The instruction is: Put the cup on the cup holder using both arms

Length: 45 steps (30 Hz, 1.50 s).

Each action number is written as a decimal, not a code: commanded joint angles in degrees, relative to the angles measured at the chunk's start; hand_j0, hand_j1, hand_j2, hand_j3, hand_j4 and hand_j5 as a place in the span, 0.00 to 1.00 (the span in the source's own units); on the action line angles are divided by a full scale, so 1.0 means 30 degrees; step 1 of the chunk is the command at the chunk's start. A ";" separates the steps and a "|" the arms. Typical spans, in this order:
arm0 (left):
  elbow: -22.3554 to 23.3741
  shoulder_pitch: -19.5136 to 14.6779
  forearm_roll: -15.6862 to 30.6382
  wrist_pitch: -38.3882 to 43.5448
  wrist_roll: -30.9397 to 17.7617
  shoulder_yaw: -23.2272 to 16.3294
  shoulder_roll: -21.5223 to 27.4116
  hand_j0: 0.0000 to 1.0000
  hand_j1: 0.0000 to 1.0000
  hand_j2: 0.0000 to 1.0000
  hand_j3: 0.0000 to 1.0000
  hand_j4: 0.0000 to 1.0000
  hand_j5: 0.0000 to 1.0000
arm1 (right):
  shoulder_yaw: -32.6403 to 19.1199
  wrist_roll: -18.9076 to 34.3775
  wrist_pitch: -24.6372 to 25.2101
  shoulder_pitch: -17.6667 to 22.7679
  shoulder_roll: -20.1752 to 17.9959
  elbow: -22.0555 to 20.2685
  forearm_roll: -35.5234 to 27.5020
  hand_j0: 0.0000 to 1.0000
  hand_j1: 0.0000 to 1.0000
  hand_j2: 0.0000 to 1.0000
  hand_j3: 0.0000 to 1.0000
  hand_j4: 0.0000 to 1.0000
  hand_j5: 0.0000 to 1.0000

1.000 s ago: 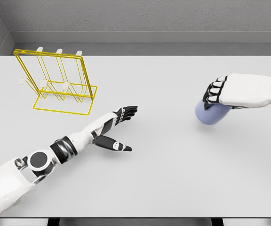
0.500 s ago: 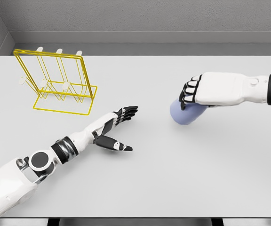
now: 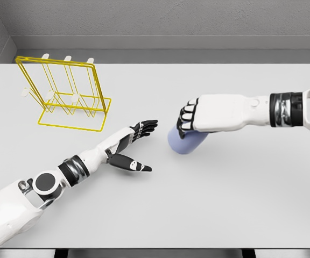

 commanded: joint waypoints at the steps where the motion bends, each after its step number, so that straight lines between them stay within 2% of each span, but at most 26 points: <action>1: 0.0025 0.0000 0.0005 -0.0005 0.0001 0.0010 0.0006 1.00 1.00 1.00 1.00 1.00 1.00 | 0.0211 -0.0024 0.0045 0.0000 0.0110 -0.0004 -0.0099 0.46 0.46 0.46 0.46 0.46 0.46; 11: 0.0054 -0.0029 0.0034 -0.0005 0.0001 0.0010 0.0006 1.00 1.00 1.00 1.00 1.00 1.00 | 0.0504 0.0005 0.0045 0.0146 0.0227 0.0025 -0.0040 0.49 0.49 0.49 0.49 0.49 0.49; 13: 0.0054 -0.0059 0.0034 -0.0005 0.0001 0.0010 0.0006 1.00 1.00 1.00 1.00 1.00 1.00 | 0.0533 0.0005 0.0045 0.0205 0.0227 0.0025 -0.0040 0.57 0.57 0.57 0.57 0.57 0.57; 14: 0.0083 -0.0059 0.0005 -0.0005 0.0001 0.0010 -0.0023 1.00 1.00 1.00 1.00 1.00 1.00 | 0.0738 -0.0024 0.0045 0.0205 0.0227 -0.0004 -0.0040 0.72 0.72 0.72 0.72 0.72 0.72; 15: 0.0083 -0.0059 0.0034 -0.0005 0.0001 0.0010 -0.0023 1.00 1.00 1.00 1.00 1.00 1.00 | 0.0797 -0.0024 0.0045 0.0205 0.0227 0.0026 -0.0040 0.92 0.92 0.92 0.92 0.92 0.92; 16: 0.0054 -0.0059 0.0005 -0.0005 0.0001 0.0010 -0.0023 1.00 1.00 1.00 1.00 1.00 1.00 | 0.0914 -0.0053 0.0045 0.0234 0.0227 0.0026 -0.0040 0.98 0.98 0.98 0.98 0.98 0.98; 28: 0.0084 -0.0059 0.0034 -0.0005 0.0001 0.0010 -0.0023 1.00 1.00 1.00 1.00 1.00 1.00 | 0.0534 -0.0229 0.0045 0.0264 0.0052 0.0025 -0.0216 1.00 1.00 1.00 1.00 1.00 1.00; 29: 0.0113 -0.0059 0.0034 -0.0005 0.0001 0.0010 0.0006 1.00 1.00 1.00 1.00 1.00 1.00 | -0.0372 -0.0288 0.0045 0.0293 -0.0125 0.0026 -0.0362 1.00 1.00 1.00 1.00 1.00 1.00; 31: 0.0113 -0.0059 0.0034 -0.0005 0.0001 0.0010 -0.0023 1.00 1.00 1.00 1.00 1.00 1.00 | -0.1780 -0.0288 0.0045 0.0439 -0.1296 0.0142 -0.2441 1.00 1.00 1.00 1.00 1.00 1.00; 33: 0.0113 -0.0059 0.0034 -0.0005 0.0001 0.0010 -0.0023 1.00 1.00 1.00 1.00 1.00 1.00 | -0.2951 -0.0288 0.0045 0.0674 -0.1970 0.0464 -0.3116 1.00 1.00 1.00 1.00 1.00 1.00; 34: 0.0113 -0.0059 0.0034 -0.0005 0.0001 0.0010 0.0006 1.00 1.00 1.00 1.00 1.00 1.00 | -0.3508 -0.0288 0.0045 0.0820 -0.2205 0.0991 -0.3525 1.00 1.00 1.00 1.00 1.00 1.00; 36: 0.0142 -0.0088 0.0034 0.0024 0.0001 0.0010 -0.0052 1.00 1.00 1.00 1.00 1.00 1.00 | -0.4240 -0.0317 0.0045 0.1141 -0.2264 0.2981 -0.3966 1.00 1.00 1.00 1.00 1.00 1.00; 38: 0.0405 -0.0263 0.0034 0.0024 0.0001 -0.0048 -0.0433 1.00 1.00 1.00 1.00 1.00 1.00 | -0.5733 -0.0288 0.0045 0.2517 -0.2176 0.3541 -0.4522 1.00 1.00 1.00 1.00 1.00 1.00; 40: 0.0758 -0.0498 0.0005 0.0054 0.0001 -0.0136 -0.1048 1.00 1.00 1.00 1.00 1.00 1.00 | -0.9745 -0.0229 0.0045 0.5739 -0.1942 0.3161 -0.4611 1.00 1.00 1.00 1.00 1.00 1.00; 41: 0.0758 -0.0498 0.0005 0.0054 0.0001 -0.0136 -0.1136 1.00 1.00 1.00 1.00 1.00 1.00 | -1.1210 -0.0229 0.0045 0.7143 -0.1883 0.2781 -0.4610 1.00 1.00 1.00 1.00 1.00 1.00; 42: 0.0758 -0.0527 0.0005 0.0083 0.0001 -0.0136 -0.1311 1.00 1.00 1.00 1.00 1.00 1.00 | -1.1828 -0.0229 0.0045 0.7851 -0.1795 0.2808 -0.4582 1.00 1.00 1.00 1.00 1.00 1.00; 45: 0.0816 -0.0732 0.0034 0.0142 0.0001 -0.0224 -0.1605 1.00 1.00 1.00 1.00 1.00 1.00 | -1.2181 -0.0200 0.0045 0.8203 -0.0683 0.3014 -0.4611 1.00 1.00 1.00 1.00 1.00 1.00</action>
